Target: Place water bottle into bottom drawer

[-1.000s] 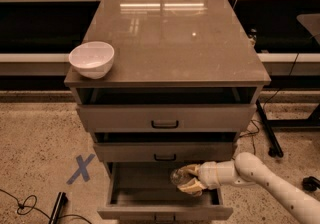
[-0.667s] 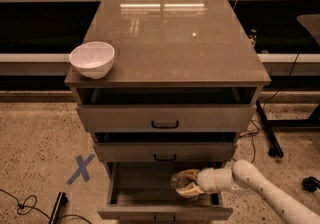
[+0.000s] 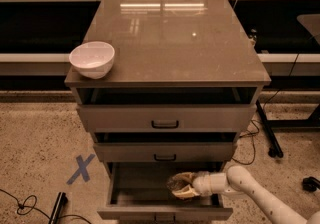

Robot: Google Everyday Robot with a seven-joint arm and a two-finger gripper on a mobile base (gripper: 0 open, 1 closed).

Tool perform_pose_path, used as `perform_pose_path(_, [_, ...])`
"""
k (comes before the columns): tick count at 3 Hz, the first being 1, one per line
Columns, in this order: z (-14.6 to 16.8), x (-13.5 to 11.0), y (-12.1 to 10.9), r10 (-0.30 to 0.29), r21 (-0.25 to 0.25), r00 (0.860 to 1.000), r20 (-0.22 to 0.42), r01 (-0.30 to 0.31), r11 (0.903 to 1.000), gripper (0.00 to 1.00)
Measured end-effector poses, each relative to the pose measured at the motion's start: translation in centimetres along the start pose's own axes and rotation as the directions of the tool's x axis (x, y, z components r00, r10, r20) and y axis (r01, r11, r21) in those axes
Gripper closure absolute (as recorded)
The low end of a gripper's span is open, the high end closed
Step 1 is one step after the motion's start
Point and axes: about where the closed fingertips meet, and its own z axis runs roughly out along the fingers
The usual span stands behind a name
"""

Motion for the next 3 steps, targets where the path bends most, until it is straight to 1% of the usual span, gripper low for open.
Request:
perform_pose_path(1, [1.3, 0.8, -0.1, -0.013, -0.013, 1.000, 0.002, 0.013, 0.9998, 1.00])
perform_pose_path(2, [2.4, 1.5, -0.2, -0.033, -0.027, 0.998, -0.045, 0.032, 0.9991, 1.00])
perform_pose_path(3, [3.0, 2.4, -0.4, -0.042, -0.034, 0.996, -0.079, 0.039, 0.9986, 0.81])
